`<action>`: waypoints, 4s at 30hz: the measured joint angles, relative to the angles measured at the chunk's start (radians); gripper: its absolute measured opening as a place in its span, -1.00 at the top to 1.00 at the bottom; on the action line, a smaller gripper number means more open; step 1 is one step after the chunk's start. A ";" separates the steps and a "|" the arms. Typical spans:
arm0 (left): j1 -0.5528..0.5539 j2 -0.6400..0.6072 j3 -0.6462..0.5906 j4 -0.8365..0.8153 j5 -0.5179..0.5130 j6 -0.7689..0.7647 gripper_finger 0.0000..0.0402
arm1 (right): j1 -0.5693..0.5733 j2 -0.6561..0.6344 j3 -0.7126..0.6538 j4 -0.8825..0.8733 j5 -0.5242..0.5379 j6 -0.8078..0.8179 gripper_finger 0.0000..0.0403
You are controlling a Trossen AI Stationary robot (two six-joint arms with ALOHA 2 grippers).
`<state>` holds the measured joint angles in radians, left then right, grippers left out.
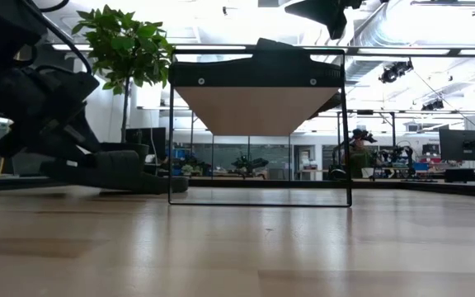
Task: Pick and place slides into the shelf
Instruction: Put the black slipper on the shelf
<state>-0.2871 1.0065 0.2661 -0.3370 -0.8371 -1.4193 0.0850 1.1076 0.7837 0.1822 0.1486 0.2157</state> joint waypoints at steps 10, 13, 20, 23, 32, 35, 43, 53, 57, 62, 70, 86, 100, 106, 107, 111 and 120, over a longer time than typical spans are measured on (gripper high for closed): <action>0.064 0.000 0.000 -0.001 0.017 0.022 0.20 | 0.000 0.000 0.000 0.000 0.000 0.000 -0.18; 0.103 0.000 0.000 0.010 0.045 0.060 0.20 | 0.000 0.000 0.000 0.000 0.000 0.000 -0.18; 0.159 0.000 0.000 0.142 0.090 0.203 0.20 | 0.000 0.000 0.000 0.000 0.000 0.000 -0.18; 0.163 0.000 0.000 0.157 0.092 0.229 0.20 | 0.000 0.000 0.000 0.000 0.000 0.000 -0.18; 0.163 0.001 0.000 0.150 0.085 0.246 0.50 | 0.000 0.000 0.000 -0.001 0.000 0.000 -0.18; 0.163 0.001 0.000 0.150 0.085 0.261 0.72 | 0.000 0.000 0.000 0.000 0.000 0.000 -0.18; 0.163 0.001 0.000 0.149 0.073 0.271 0.91 | 0.000 0.000 0.000 -0.001 0.000 0.000 -0.18; 0.163 0.000 0.002 0.147 0.181 0.353 0.96 | 0.000 0.000 0.000 -0.001 0.000 0.000 -0.18; 0.163 0.000 0.021 0.148 0.265 0.541 0.93 | 0.000 0.000 0.000 -0.002 0.000 -0.001 -0.18; 0.163 0.000 0.061 0.157 0.392 0.834 0.79 | 0.000 0.000 0.000 -0.006 0.000 -0.008 -0.18; 0.160 0.000 0.066 0.090 0.463 0.977 0.41 | 0.000 0.000 0.000 -0.009 0.000 -0.014 -0.18; 0.139 0.000 0.099 0.046 0.424 0.971 0.15 | 0.000 0.000 0.000 -0.020 0.000 -0.015 -0.18; -0.152 0.004 0.245 -0.176 0.063 0.993 0.15 | 0.000 0.000 0.000 -0.023 -0.001 -0.015 -0.18; -0.191 0.095 0.245 -0.248 -0.056 0.970 0.15 | 0.000 0.000 0.000 -0.024 0.000 -0.015 -0.18; -0.190 0.120 0.245 -0.253 -0.065 0.970 0.15 | 0.000 0.000 0.000 -0.024 0.000 -0.015 -0.18; -0.191 0.246 0.245 -0.257 -0.111 0.978 0.15 | 0.000 0.000 0.000 -0.024 0.000 -0.014 -0.18; -0.190 0.463 0.245 -0.262 -0.262 0.951 0.15 | 0.000 0.000 0.000 -0.024 0.000 -0.015 -0.18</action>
<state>-0.4770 1.4696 0.5114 -0.5993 -1.0990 -0.4685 0.0851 1.1078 0.7837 0.1581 0.1482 0.2009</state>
